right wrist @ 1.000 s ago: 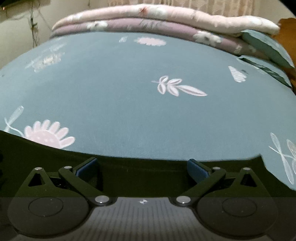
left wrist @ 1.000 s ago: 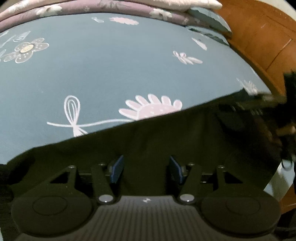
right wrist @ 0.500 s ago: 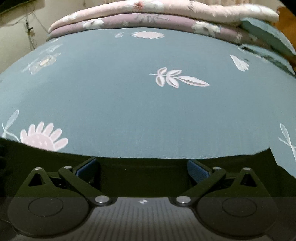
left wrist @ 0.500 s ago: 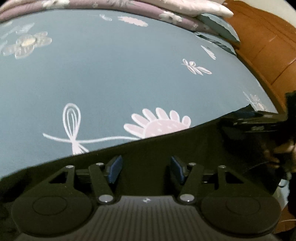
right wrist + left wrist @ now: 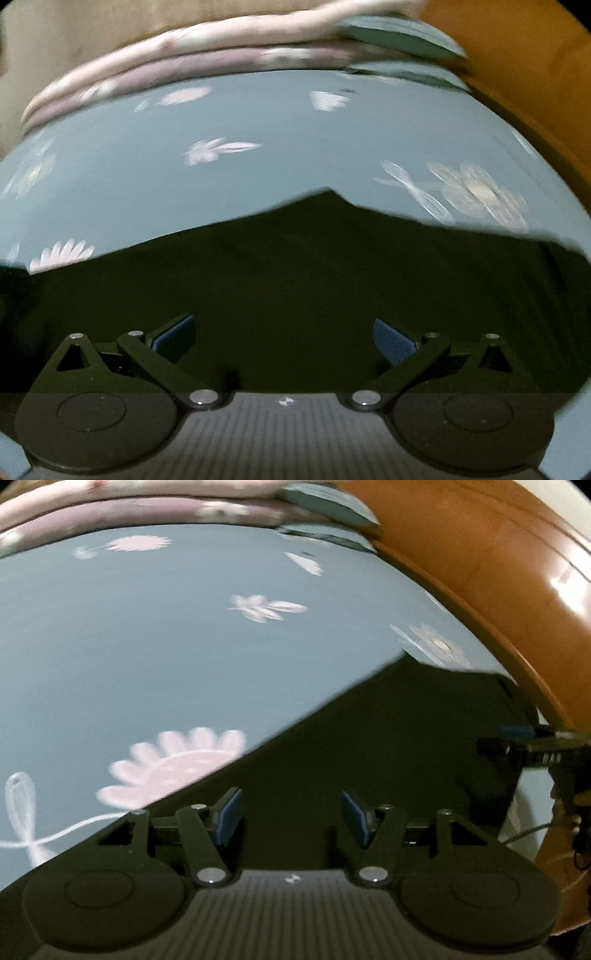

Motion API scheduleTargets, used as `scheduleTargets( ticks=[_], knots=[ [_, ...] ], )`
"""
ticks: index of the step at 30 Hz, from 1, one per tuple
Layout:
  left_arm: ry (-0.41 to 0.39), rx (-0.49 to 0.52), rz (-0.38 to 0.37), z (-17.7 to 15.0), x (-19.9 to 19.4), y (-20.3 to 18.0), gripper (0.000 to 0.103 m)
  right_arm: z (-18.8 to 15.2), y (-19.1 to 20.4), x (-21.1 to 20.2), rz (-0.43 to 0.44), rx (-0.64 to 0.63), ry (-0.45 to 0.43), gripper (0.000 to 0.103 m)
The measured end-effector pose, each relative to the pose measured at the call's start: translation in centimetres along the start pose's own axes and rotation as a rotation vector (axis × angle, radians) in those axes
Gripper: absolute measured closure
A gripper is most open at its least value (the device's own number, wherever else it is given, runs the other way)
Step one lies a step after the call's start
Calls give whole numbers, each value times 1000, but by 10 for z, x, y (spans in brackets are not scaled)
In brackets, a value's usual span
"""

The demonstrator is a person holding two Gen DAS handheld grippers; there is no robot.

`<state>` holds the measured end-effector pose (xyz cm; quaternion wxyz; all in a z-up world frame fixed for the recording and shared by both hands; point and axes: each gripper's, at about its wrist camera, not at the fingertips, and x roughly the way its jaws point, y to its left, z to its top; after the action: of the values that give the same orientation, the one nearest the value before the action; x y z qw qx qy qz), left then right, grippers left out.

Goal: Fold clothes

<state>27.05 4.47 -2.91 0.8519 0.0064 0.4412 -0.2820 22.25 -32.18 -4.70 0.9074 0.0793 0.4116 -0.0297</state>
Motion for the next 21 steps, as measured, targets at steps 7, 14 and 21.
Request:
scheduleTargets(
  ticks=[7, 14, 21],
  knots=[
    [12, 131, -37, -7, 13, -43, 45, -29, -29, -19, 32, 137, -22, 0],
    [4, 188, -22, 4, 15, -47, 79, -49, -46, -36, 68, 187, -43, 0],
    [-3, 381, -10, 47, 48, -50, 93, -43, -51, -34, 83, 193, -54, 0]
  ],
)
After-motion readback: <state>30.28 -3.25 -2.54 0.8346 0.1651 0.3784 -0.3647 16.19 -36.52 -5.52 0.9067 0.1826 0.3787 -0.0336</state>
